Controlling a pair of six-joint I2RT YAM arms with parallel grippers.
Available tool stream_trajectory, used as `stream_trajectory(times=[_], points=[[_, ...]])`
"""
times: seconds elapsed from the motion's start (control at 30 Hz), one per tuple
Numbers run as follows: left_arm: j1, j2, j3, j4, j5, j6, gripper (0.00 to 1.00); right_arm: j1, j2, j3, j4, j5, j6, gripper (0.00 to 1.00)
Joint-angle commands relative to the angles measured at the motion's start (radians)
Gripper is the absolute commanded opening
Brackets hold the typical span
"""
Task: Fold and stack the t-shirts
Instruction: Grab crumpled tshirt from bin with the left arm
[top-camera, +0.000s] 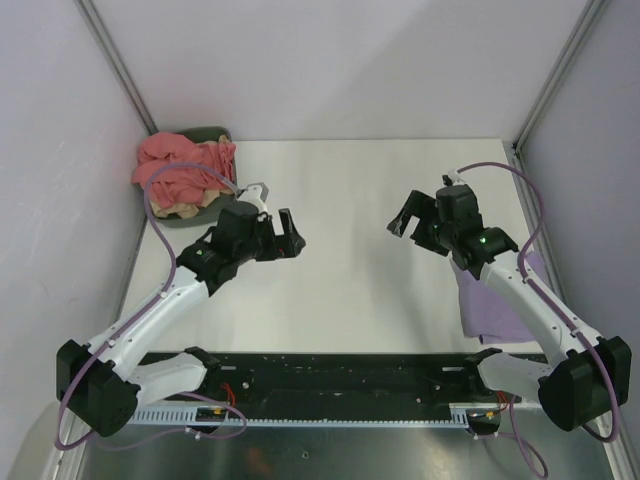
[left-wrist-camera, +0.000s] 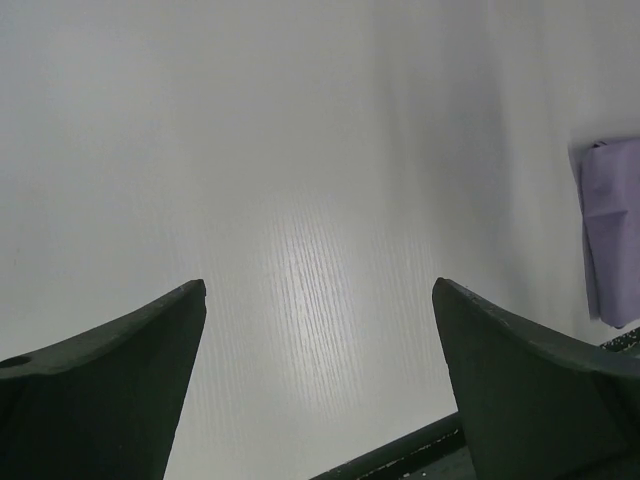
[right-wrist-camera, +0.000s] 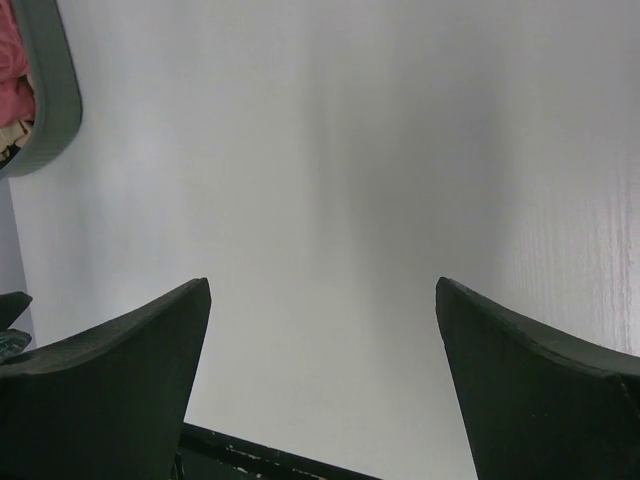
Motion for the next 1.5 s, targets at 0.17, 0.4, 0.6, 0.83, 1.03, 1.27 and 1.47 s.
stream_trajectory(times=[0.17, 0.4, 0.6, 0.83, 1.03, 1.27, 1.47], points=[[0.044, 0.043, 0.077, 0.021, -0.053, -0.006, 0.99, 0.006, -0.002, 0.034, -0.02, 0.024, 0.007, 0.99], [0.2, 0.248, 0.279, 0.024, -0.055, -0.051, 0.99, 0.006, 0.0, 0.035, -0.036, 0.018, 0.003, 0.99], [0.368, 0.464, 0.482, 0.023, -0.121, -0.046, 0.99, 0.006, -0.014, 0.034, -0.063, 0.011, -0.002, 0.99], [0.562, 0.678, 0.663, 0.031, -0.156, -0.094, 1.0, 0.006, -0.03, 0.033, -0.09, -0.005, -0.025, 0.99], [0.646, 0.822, 0.779, 0.055, -0.253, -0.118, 0.99, 0.006, -0.027, 0.034, -0.086, -0.031, -0.05, 0.99], [0.674, 0.969, 0.83, 0.122, -0.35, -0.194, 0.99, 0.008, -0.012, 0.033, -0.076, -0.05, -0.077, 0.99], [0.693, 1.102, 0.926, 0.152, -0.319, -0.214, 0.95, 0.016, 0.003, 0.022, -0.073, -0.06, -0.09, 0.99]])
